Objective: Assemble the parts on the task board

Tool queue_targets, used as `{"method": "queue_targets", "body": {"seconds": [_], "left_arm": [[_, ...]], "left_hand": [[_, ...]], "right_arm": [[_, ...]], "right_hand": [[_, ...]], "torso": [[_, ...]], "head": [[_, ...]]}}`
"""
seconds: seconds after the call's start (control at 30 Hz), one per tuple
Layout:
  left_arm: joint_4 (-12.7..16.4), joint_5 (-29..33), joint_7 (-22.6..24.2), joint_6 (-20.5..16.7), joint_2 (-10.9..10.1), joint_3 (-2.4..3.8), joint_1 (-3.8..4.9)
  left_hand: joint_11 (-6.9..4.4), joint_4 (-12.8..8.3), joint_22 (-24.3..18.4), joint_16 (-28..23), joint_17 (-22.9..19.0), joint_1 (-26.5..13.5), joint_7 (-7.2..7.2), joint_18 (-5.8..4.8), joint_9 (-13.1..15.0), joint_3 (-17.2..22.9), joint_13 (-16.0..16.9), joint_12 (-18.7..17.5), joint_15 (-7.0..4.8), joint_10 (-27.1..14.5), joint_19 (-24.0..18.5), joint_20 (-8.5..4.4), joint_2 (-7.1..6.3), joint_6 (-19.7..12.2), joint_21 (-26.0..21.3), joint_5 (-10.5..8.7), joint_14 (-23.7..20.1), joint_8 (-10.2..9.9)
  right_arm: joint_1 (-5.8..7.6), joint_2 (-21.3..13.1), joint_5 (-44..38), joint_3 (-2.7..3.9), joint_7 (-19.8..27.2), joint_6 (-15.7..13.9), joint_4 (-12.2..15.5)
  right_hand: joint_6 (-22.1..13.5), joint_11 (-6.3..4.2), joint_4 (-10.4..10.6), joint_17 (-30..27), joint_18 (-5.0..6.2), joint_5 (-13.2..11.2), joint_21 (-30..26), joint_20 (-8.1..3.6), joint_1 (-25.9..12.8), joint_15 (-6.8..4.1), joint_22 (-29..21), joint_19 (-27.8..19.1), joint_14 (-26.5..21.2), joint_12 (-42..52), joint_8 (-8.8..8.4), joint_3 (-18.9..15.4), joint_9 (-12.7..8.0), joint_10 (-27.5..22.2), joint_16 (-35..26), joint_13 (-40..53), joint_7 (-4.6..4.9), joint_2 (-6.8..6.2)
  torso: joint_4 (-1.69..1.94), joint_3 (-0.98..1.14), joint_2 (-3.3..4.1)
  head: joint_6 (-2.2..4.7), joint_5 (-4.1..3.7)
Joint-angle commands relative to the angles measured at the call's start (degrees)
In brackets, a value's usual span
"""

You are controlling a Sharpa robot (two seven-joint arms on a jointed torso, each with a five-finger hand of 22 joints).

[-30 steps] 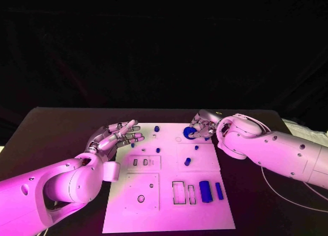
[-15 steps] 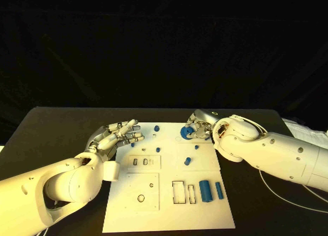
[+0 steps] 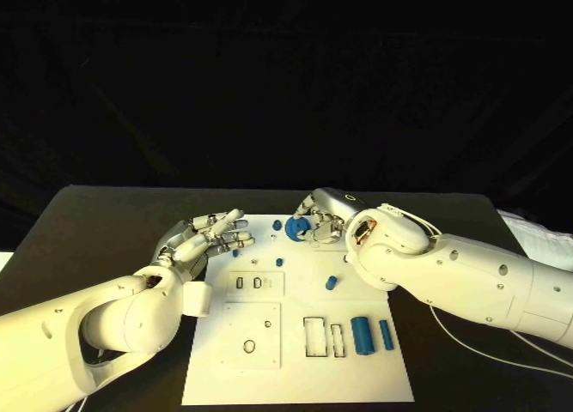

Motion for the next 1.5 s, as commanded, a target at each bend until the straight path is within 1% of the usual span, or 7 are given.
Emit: {"method": "queue_targets", "body": {"seconds": [0.03,0.27,0.47,0.7,1.0,1.17,1.5], "left_arm": [[0.1,0.0,0.3,1.2,0.2,0.04,0.06],[0.2,0.0,0.3,1.2,0.2,0.04,0.06],[0.2,0.0,0.3,1.1,0.2,0.05,0.06],[0.3,0.0,0.3,1.2,0.3,0.05,0.06],[0.2,0.0,0.3,1.2,0.3,0.05,0.07],[0.2,0.0,0.3,1.2,0.3,0.05,0.07],[0.2,0.0,0.2,1.1,0.3,0.05,0.07]], "left_hand": [[-0.04,-0.2,-0.1,-0.3,0.1,0.2,-0.09,0.63,0.0,0.0,-0.1,-0.1,0.02,-0.5,0.3,-0.04,0.5,-0.4,-0.3,0.11,-0.3,-0.3],[-0.05,-0.3,-0.1,-0.4,0.1,0.2,-0.12,0.63,0.0,0.0,-0.1,-0.1,0.01,-0.5,0.3,-0.04,0.56,-0.4,-0.4,0.11,-0.3,-0.3],[-0.05,-0.3,-0.1,-0.4,0.1,0.2,-0.12,0.63,0.0,0.0,-0.1,-0.1,0.01,-0.5,0.3,-0.04,0.56,-0.4,-0.4,0.11,-0.3,-0.3],[-0.05,-0.3,-0.1,-0.4,0.1,0.2,-0.12,0.63,0.0,0.0,-0.1,-0.1,0.01,-0.5,0.3,-0.04,0.56,-0.4,-0.4,0.11,-0.3,-0.3],[-0.05,-0.3,-0.1,-0.4,0.1,0.2,-0.12,0.63,0.0,0.0,-0.1,-0.1,0.01,-0.5,0.3,-0.04,0.56,-0.4,-0.4,0.11,-0.3,-0.3],[-0.05,-0.3,-0.1,-0.4,0.1,0.2,-0.12,0.63,0.0,0.0,-0.1,-0.1,0.01,-0.5,0.3,-0.04,0.56,-0.4,-0.4,0.11,-0.3,-0.3],[-0.06,-0.5,-0.1,-0.4,0.2,0.3,-0.14,0.63,0.0,0.0,-0.1,-0.1,0.01,-0.6,0.3,-0.04,0.61,-0.4,-0.5,0.11,-0.3,-0.3]], "right_arm": [[0.01,1.4,-1.5,-0.11,0.2,-0.7,-0.4],[-0.03,4.5,-1.3,-1.02,0.6,1.1,-2.8],[-0.05,6.0,-1.6,-1.62,0.8,2.1,-4.7],[-0.05,8.1,-1.9,-2.31,1.0,1.7,-7.4],[-0.05,9.2,-1.9,-2.57,1.8,1.3,-8.5],[-0.05,9.2,-1.8,-2.63,1.8,1.9,-8.7],[-0.05,8.9,-0.7,-2.65,0.6,3.7,-9.2]], "right_hand": [[1.7,-0.9,0.5,5.1,-0.97,0.3,0.3,-0.29,-2.0,-0.21,8.2,1.3,4.1,-0.3,-0.18,1.0,0.6,1.1,-0.1,-0.5,-0.78,0.8],[1.7,-0.85,0.6,5.0,-0.97,0.3,0.3,-0.27,-2.4,-0.18,8.2,1.2,4.0,-0.7,-0.29,1.2,0.5,1.0,-0.2,-0.8,-0.73,0.68],[1.4,-0.79,0.4,4.9,-0.96,-0.2,0.3,-0.23,-2.8,-0.13,8.2,1.2,4.0,-1.2,-0.5,1.5,0.4,0.7,-0.2,-1.1,-0.65,0.4],[0.8,-0.6,0.2,4.9,-0.95,-0.4,0.2,-0.14,-3.2,0.0,8.1,1.2,4.0,-2.6,-0.96,2.0,0.2,0.1,-0.2,-1.9,-0.39,0.12],[-1.8,0.29,0.5,4.8,-0.91,-2.1,0.1,0.42,-5.5,0.73,7.9,1.0,4.0,-4.0,-2.88,1.8,-0.3,-0.4,-0.3,-2.6,0.65,-1.35],[-3.6,0.73,1.7,4.5,-0.84,-5.4,0.0,0.93,-8.4,1.16,7.7,0.8,3.9,-5.3,-3.78,-0.5,-0.4,-0.9,-0.5,-3.3,0.96,-2.75],[-4.7,0.97,5.5,4.5,-0.81,-4.6,-0.1,1.3,-11.7,1.42,7.6,0.7,3.9,-6.4,-3.48,-3.9,-0.1,-1.4,-0.5,-3.7,1.1,-1.98]], "torso": [[-0.01,0.0,0.01],[0.09,0.06,0.08],[0.38,-0.11,0.06],[0.42,0.03,0.16],[0.3,0.01,0.11],[0.21,0.0,0.13],[0.26,0.02,0.11]], "head": [[-0.1,0.35],[-0.34,0.75],[-0.44,0.56],[-0.63,0.73],[-0.76,0.94],[-0.83,0.86],[-0.74,0.74]]}}
